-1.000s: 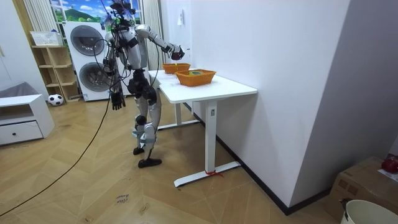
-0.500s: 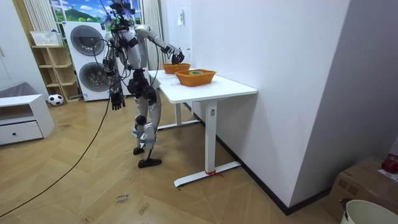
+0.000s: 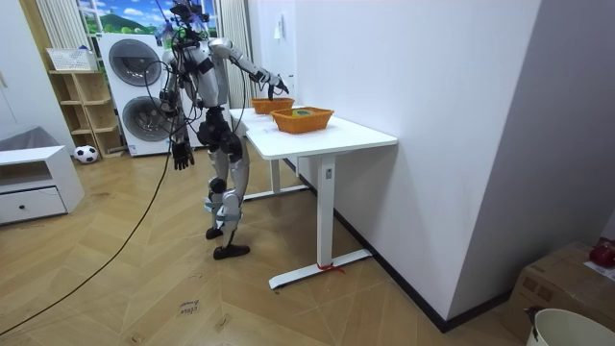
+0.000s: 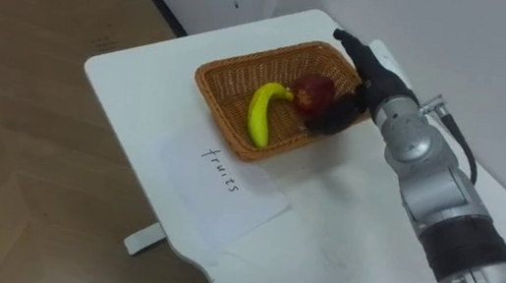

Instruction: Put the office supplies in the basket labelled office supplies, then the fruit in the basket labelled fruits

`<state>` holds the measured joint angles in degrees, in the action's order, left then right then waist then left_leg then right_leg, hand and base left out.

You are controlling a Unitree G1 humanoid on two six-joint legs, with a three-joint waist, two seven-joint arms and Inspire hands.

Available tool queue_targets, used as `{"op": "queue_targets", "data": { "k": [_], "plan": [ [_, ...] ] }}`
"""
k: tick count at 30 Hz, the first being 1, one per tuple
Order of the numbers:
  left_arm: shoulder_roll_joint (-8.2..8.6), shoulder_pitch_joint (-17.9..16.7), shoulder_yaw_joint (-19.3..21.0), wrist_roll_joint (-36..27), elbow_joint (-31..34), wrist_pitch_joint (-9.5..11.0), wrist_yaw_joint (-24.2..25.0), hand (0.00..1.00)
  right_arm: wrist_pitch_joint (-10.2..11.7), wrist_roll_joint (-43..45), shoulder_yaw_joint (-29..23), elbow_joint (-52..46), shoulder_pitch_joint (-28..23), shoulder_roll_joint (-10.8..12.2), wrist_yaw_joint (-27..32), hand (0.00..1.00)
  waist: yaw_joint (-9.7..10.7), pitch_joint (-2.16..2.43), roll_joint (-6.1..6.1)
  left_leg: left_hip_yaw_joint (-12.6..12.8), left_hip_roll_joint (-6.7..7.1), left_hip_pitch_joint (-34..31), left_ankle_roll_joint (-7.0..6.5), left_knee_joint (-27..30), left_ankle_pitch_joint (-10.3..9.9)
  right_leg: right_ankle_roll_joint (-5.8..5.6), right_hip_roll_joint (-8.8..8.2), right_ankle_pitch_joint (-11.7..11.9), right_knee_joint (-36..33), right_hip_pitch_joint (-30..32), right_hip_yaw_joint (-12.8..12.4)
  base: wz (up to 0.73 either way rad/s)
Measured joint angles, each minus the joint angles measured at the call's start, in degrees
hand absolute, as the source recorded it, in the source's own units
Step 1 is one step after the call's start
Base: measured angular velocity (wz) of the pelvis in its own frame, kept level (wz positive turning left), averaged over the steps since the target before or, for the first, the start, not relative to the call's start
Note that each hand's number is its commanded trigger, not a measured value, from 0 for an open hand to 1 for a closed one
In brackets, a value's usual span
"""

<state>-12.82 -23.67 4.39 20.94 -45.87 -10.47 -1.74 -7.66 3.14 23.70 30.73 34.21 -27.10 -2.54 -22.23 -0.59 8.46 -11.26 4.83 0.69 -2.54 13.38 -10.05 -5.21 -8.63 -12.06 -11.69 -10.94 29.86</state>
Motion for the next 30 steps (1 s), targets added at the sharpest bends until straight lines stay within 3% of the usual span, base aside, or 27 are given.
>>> {"op": "queue_targets", "data": {
  "k": [6,12,19,20,22,24,27,30],
  "plan": [
    [-0.07,0.23,0.0,0.02,1.34,-0.08,0.83,0.0,0.0,-0.39,-1.04,-0.58,0.0,0.0,-0.02,0.0,0.5,-0.36,-0.57,0.16,0.01,0.0,-0.01,0.21,-0.01,0.01,-0.08,0.01,0.0,0.08,-0.41,-0.03],
    [-0.02,1.87,0.17,-0.01,1.47,-0.04,1.14,0.0,0.12,-1.82,-6.69,-3.34,0.02,-0.02,-0.23,0.0,2.29,0.05,-1.25,1.22,-0.14,0.02,-0.05,-0.02,0.03,0.01,-0.08,0.0,-0.01,0.95,-1.66,-0.08],
    [0.02,5.06,0.31,1.89,2.02,-0.04,-0.48,0.0,0.76,-2.84,-13.25,-9.73,0.05,-0.29,0.15,0.0,7.95,0.32,-1.86,3.63,-0.39,-0.34,-0.2,-0.15,0.11,0.02,0.08,0.01,0.1,1.98,-6.15,-0.16],
    [0.04,5.95,0.29,2.29,1.92,0.19,-0.61,0.0,0.84,-2.78,-14.62,-10.12,0.14,-0.43,0.82,0.0,9.13,0.49,-2.12,4.59,-0.5,-0.01,-0.31,-0.36,0.16,0.02,-0.03,0.01,0.01,2.04,-6.59,-0.19],
    [0.04,6.75,0.47,2.25,1.78,0.97,-1.0,0.0,0.84,-2.73,-16.4,-11.48,0.41,-0.69,1.68,0.0,9.59,0.85,-2.62,7.36,-1.15,0.89,-0.45,-1.43,0.14,0.23,-0.03,0.14,-0.07,2.94,-7.47,-0.56],
    [0.27,6.95,1.24,2.17,1.81,1.26,-1.68,0.0,1.14,-2.73,-18.39,-13.21,1.01,-1.16,2.5,0.0,11.11,0.95,-2.97,8.74,-1.51,1.05,-0.46,-1.88,0.14,0.61,0.08,0.43,-0.04,3.16,-7.71,-0.51],
    [0.25,7.43,1.44,2.05,1.84,1.37,-1.9,0.0,1.99,-3.63,-20.07,-13.86,1.26,-3.85,5.05,0.0,13.22,0.97,-3.05,11.16,-2.08,2.06,-0.47,-2.58,0.14,0.85,0.32,0.62,-0.05,3.6,-9.45,-0.39],
    [0.36,7.93,1.68,2.15,1.96,2.79,-2.38,0.0,2.3,-3.84,-22.95,-13.92,2.52,-5.37,7.13,0.0,16.01,0.99,-3.08,12.71,-2.67,1.83,-0.42,-3.02,0.12,1.16,0.73,0.88,-0.13,4.74,-10.48,-0.32]
  ]
}}
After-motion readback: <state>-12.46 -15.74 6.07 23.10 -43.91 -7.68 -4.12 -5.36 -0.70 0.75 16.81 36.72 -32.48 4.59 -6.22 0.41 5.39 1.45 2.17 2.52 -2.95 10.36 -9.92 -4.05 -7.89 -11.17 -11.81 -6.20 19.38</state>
